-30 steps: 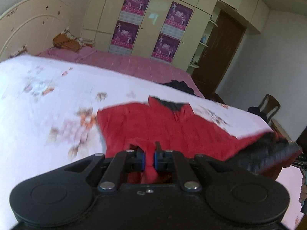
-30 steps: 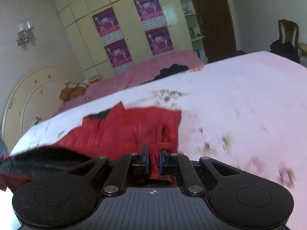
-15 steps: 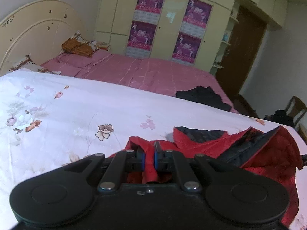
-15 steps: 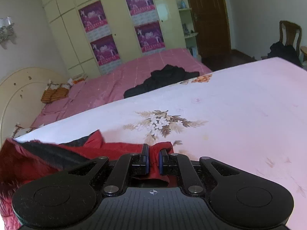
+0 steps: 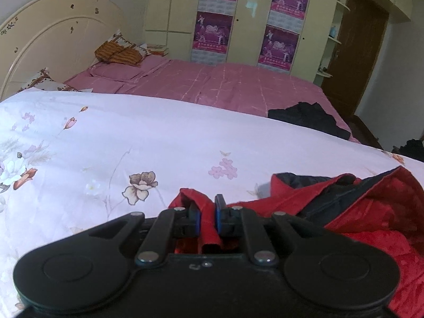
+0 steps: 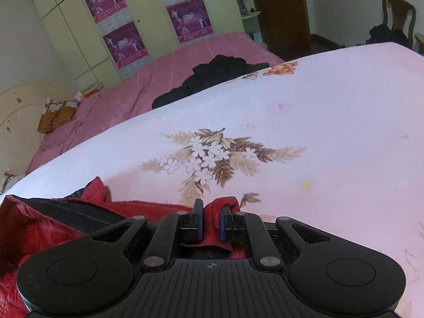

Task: Fold large clothes
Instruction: 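Lay the hem over the jacket body and open both grippers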

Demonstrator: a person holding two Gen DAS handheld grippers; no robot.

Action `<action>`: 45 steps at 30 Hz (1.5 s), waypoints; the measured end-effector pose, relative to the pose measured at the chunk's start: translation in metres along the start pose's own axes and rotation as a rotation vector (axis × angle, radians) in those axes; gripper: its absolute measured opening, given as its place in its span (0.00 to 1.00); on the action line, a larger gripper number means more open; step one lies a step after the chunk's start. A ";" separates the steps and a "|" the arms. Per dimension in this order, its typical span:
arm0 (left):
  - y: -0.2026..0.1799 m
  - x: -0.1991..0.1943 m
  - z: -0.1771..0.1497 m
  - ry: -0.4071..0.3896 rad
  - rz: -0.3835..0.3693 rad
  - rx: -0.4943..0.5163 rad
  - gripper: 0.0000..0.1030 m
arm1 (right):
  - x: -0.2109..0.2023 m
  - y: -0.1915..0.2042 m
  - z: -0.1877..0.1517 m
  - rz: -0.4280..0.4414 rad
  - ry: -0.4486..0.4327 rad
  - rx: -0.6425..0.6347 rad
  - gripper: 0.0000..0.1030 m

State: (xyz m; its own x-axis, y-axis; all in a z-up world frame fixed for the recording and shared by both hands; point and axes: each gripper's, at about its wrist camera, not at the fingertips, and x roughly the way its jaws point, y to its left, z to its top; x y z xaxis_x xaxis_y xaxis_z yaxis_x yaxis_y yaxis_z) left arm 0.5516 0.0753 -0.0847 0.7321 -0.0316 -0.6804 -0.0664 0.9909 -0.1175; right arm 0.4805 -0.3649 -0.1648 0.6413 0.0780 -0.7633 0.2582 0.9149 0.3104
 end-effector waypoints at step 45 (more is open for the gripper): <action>-0.055 0.004 -0.075 -0.037 0.055 0.140 0.77 | 0.030 0.092 -0.080 -0.100 -0.083 -0.376 0.59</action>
State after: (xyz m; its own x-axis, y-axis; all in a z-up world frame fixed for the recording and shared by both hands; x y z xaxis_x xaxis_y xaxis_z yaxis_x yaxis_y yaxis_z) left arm 0.5073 0.0112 -0.1349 0.7545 0.0254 -0.6558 -0.0139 0.9996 0.0227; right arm 0.4656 -0.2465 -0.2047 0.6865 -0.0372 -0.7262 0.0497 0.9988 -0.0042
